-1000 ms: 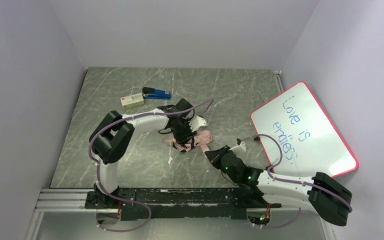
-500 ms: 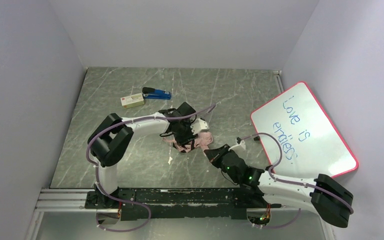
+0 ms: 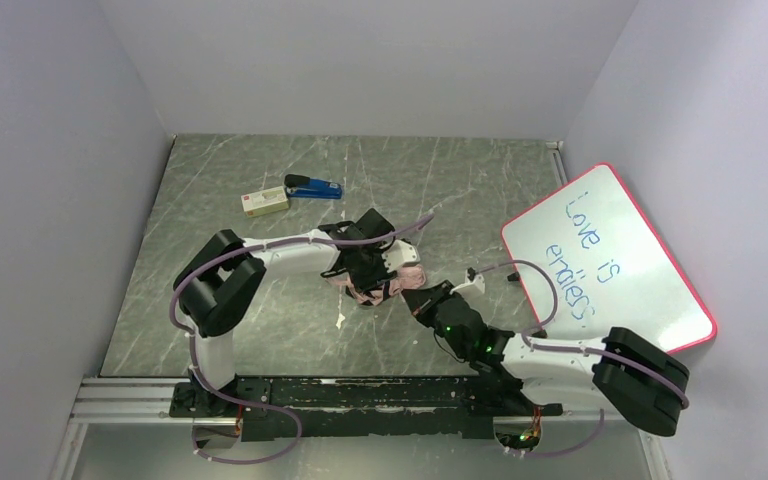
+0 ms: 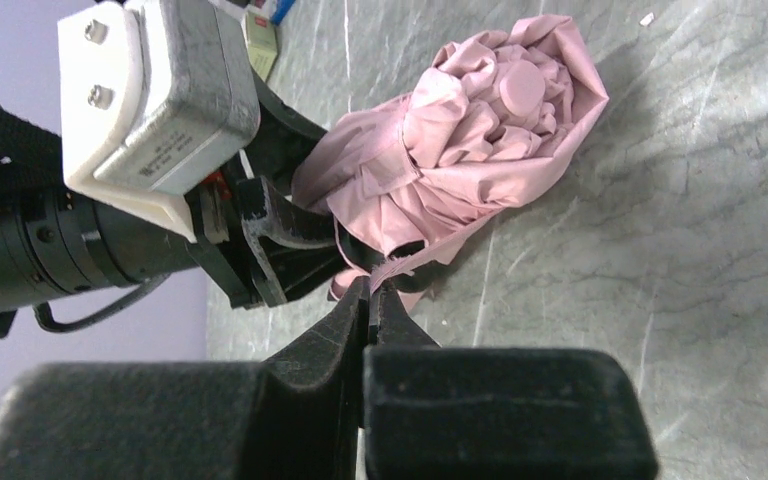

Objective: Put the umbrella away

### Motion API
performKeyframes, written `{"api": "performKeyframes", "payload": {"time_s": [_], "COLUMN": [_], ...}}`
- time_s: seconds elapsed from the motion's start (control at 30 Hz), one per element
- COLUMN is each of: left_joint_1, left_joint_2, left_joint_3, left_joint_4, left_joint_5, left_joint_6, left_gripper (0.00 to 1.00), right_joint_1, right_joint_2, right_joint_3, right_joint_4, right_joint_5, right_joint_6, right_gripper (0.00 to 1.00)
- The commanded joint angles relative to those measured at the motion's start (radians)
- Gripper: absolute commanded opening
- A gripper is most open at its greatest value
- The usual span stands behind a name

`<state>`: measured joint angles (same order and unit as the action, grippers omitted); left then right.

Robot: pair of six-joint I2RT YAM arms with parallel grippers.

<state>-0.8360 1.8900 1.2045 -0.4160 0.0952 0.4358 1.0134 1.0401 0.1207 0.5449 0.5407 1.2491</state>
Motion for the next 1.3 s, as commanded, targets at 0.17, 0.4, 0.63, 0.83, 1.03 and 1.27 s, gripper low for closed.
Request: {"api": "performKeyframes", "payload": {"time_s": [0.17,0.4,0.63,0.83,1.03,1.27], "left_joint_1": [-0.011,-0.017,-0.024,-0.030,-0.032,-0.033], "left_joint_2": [0.086,0.081,0.071,0.062,0.058,0.063], "left_joint_3": [-0.069,-0.072,-0.081,-0.086,-0.088,-0.086], "left_joint_4": [0.025,0.025,0.028,0.026,0.023,0.023], "left_joint_5": [-0.138,-0.132,-0.118,-0.115,-0.112,-0.107], "left_joint_6": [0.010,0.013,0.021,0.028,0.030,0.030], "left_gripper": [0.05,0.05,0.05,0.05,0.05,0.05], "right_joint_1": [-0.092,-0.166,-0.190,-0.207,-0.214,-0.229], "right_joint_2": [0.102,0.210,0.325,0.422,0.425,0.418], "right_joint_3": [0.036,0.072,0.085,0.099,0.130,0.152], "right_joint_4": [0.323,0.412,0.506,0.572,0.484,0.414], "right_joint_5": [-0.066,-0.152,-0.158,-0.162,-0.102,-0.093], "right_joint_6": [0.001,-0.014,-0.005,0.000,0.005,0.000], "right_gripper": [0.00,0.00,0.00,0.00,0.00,0.02]}}
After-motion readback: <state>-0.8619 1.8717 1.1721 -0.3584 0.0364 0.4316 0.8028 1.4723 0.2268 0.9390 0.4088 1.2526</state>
